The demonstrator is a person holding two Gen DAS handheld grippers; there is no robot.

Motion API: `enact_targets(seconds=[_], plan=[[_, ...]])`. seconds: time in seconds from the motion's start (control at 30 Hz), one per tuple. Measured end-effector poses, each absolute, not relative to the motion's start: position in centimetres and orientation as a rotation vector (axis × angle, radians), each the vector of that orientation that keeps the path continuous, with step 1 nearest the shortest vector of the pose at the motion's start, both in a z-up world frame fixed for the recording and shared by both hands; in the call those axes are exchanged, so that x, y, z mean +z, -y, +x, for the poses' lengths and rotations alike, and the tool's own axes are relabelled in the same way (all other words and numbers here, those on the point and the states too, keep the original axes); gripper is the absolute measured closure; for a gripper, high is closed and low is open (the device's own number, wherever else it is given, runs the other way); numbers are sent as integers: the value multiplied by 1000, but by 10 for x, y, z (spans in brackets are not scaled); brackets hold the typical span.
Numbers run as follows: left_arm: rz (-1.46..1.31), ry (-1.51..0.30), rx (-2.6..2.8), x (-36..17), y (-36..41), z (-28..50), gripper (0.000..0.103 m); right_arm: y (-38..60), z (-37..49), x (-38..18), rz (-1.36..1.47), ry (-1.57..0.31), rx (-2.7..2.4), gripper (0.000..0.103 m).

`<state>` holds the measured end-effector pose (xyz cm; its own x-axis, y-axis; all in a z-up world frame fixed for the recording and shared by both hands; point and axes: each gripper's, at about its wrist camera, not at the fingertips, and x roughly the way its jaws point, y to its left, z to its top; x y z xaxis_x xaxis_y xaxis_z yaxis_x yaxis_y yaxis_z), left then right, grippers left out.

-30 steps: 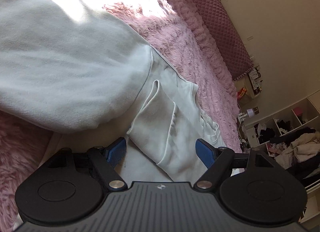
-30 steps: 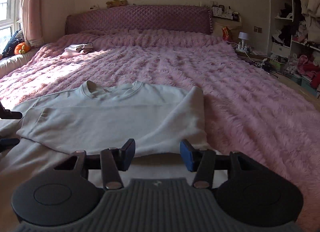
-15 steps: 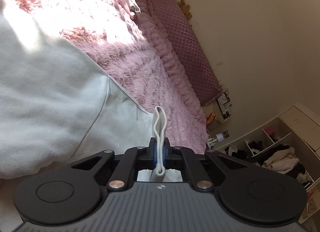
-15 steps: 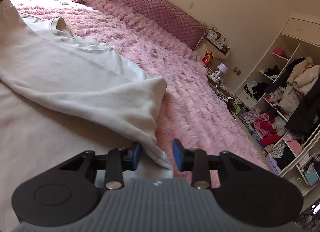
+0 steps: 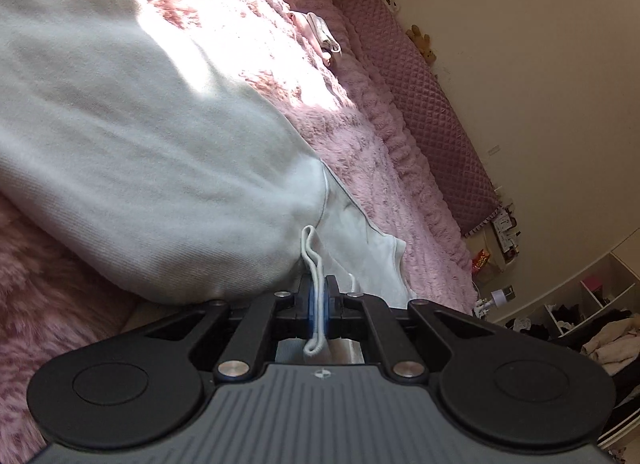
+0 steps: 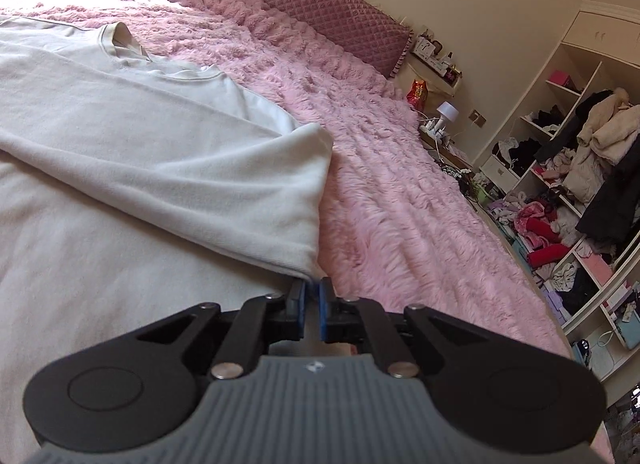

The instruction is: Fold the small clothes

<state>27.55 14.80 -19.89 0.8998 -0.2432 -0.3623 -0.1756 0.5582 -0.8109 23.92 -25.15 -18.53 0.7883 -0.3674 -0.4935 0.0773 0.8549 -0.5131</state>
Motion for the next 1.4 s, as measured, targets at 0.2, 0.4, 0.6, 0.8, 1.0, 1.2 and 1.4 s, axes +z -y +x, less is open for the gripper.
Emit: enact_targets(seconds=[0.2,0.4,0.6,0.8,1.0,1.2,1.4], plan=[[-1011,-518,-98,-197,-155,305,77,247,240,-185,-528,-588,-249,77],[-890,-397,-187,-166,-139,307,100,246,244,-185,-537,-598,-251,87],[-879,-380,-10,-177,-148,296,100,248,244,-188,-504,-614,-263,96],[-968,-509,-20,-195,-166,304,88,245,245,-194,-523,-637,-258,96],[-944,-395,-62,-139,-202,248,44,228,224,-169,-487,-594,-254,91],[-829,-316,104,-105,-256,150,24,161,192,-138,-389,-503,-32,74],[-933,-193,406,-121,-329,65,17,69,184,-119,-299,-472,182,64]])
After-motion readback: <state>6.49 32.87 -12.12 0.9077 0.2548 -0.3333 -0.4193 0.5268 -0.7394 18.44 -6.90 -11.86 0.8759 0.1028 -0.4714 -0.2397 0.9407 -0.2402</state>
